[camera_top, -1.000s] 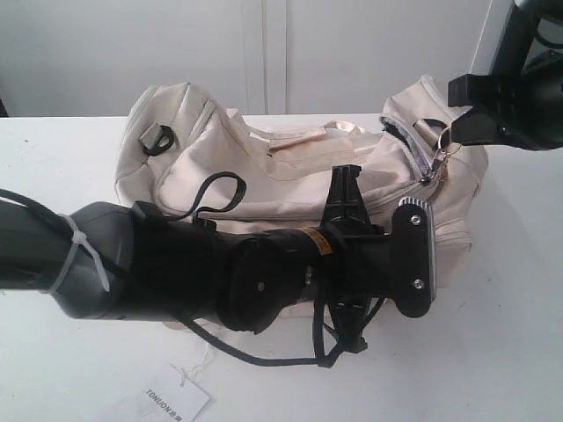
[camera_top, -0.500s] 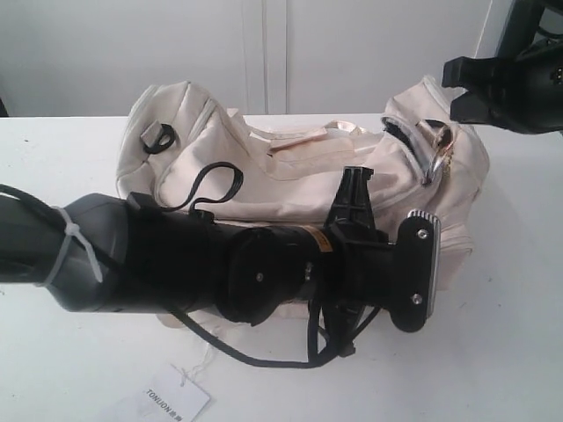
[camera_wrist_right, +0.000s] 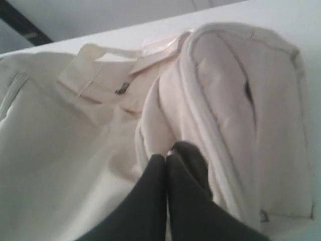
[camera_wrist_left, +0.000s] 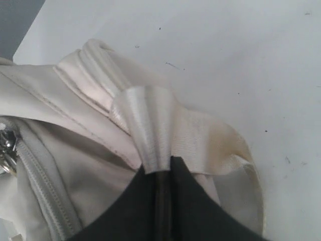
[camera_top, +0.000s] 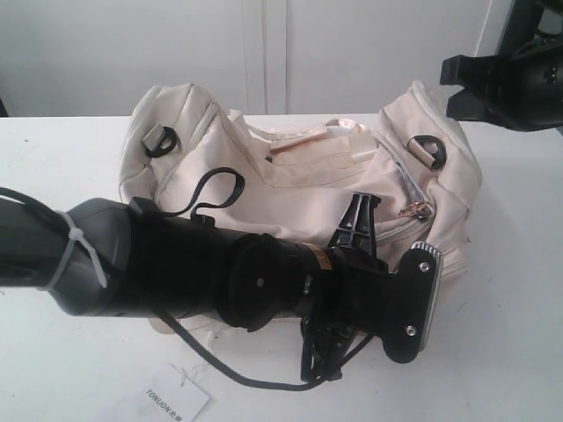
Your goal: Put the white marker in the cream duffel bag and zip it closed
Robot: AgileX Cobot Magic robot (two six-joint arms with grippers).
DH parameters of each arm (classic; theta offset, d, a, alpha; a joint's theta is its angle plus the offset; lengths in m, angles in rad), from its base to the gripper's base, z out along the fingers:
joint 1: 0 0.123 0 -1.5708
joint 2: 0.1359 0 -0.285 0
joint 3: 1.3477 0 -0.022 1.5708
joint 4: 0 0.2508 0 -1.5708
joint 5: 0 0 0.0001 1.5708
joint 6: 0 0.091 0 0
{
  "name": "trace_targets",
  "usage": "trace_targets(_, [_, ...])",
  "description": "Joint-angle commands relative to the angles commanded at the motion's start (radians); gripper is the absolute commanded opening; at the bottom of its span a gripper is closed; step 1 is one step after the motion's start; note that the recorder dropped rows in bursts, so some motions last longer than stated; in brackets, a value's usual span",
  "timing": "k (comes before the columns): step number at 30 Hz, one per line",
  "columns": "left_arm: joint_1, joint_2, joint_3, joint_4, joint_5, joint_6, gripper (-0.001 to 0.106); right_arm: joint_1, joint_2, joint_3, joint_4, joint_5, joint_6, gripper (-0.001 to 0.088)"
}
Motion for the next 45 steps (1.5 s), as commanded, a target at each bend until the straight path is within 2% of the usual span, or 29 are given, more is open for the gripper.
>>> trace_targets(5, [0.000,0.000,0.000,0.000,-0.037,0.000,0.000,0.000,0.008,-0.052,-0.015,0.164,0.017,0.0004])
trace_targets(7, [0.000,0.000,0.000,0.000,-0.058,0.000,0.000,0.000,0.017,-0.074,-0.042,0.207,0.074,0.0029])
trace_targets(12, [0.000,0.000,0.000,0.000,-0.075,0.000,0.000,0.013,0.036,-0.086,-0.197,0.219,0.252,0.0195])
trace_targets(16, [0.000,0.000,0.000,0.000,-0.075,0.000,0.000,0.037,0.051,-0.086,-0.212,0.228,0.288,0.0276])
trace_targets(20, [0.000,0.000,0.000,0.000,-0.082,0.000,0.000,0.062,0.074,-0.086,-0.235,0.228,0.329,0.0298])
trace_targets(28, [0.000,0.000,0.000,0.000,-0.191,0.021,0.000,0.063,0.114,-0.086,-0.245,0.222,0.391,0.0370])
trace_targets(32, [0.000,0.000,0.000,0.000,-0.227,0.021,0.000,0.063,0.114,-0.086,-0.266,0.196,0.417,0.0371])
trace_targets(45, [0.000,0.000,0.000,0.000,-0.224,0.021,0.000,0.063,0.151,-0.086,-0.263,0.170,0.484,0.0363])
